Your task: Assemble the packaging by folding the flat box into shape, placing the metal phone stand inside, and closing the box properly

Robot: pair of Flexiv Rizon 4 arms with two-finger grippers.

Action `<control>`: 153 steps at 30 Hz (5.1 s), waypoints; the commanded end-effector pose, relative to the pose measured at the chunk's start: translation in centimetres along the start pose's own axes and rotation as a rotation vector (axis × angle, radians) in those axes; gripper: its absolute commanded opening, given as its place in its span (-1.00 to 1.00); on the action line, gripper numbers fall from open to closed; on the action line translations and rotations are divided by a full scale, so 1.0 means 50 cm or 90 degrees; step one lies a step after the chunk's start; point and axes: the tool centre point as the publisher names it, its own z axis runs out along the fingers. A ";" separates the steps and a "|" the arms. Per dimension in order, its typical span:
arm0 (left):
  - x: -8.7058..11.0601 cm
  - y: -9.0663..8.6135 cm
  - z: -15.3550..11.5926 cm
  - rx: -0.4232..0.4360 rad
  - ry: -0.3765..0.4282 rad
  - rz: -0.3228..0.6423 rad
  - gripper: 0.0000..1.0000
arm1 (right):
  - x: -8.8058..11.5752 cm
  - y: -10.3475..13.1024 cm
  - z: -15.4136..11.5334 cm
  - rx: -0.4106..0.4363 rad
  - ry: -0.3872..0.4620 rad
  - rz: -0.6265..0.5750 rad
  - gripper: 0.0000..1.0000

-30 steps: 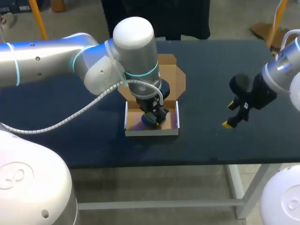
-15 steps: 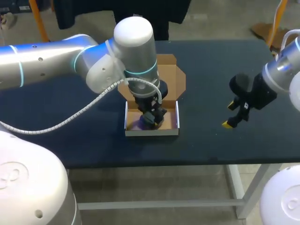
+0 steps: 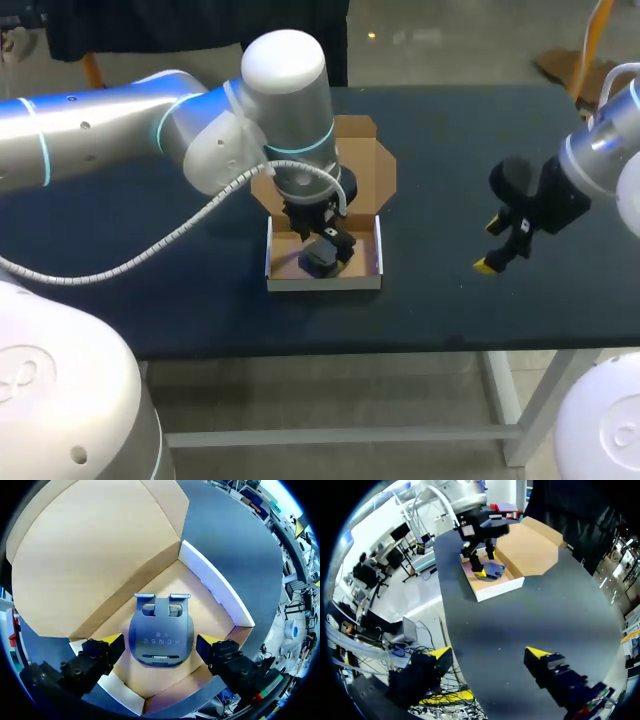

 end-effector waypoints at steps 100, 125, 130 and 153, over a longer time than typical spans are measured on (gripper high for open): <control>0.141 0.142 0.005 -0.108 -0.031 -0.464 1.00 | 0.000 -0.002 -0.004 -0.002 0.003 -0.001 1.00; 0.165 0.169 -0.004 -0.104 -0.035 -0.474 1.00 | 0.000 -0.002 -0.004 -0.002 0.003 -0.001 1.00; 0.164 0.171 -0.012 -0.082 -0.032 -0.457 1.00 | 0.000 -0.002 -0.004 -0.002 0.003 -0.001 1.00; 0.075 0.143 -0.197 0.087 0.042 -0.236 1.00 | 0.000 -0.002 -0.004 -0.002 0.003 -0.001 1.00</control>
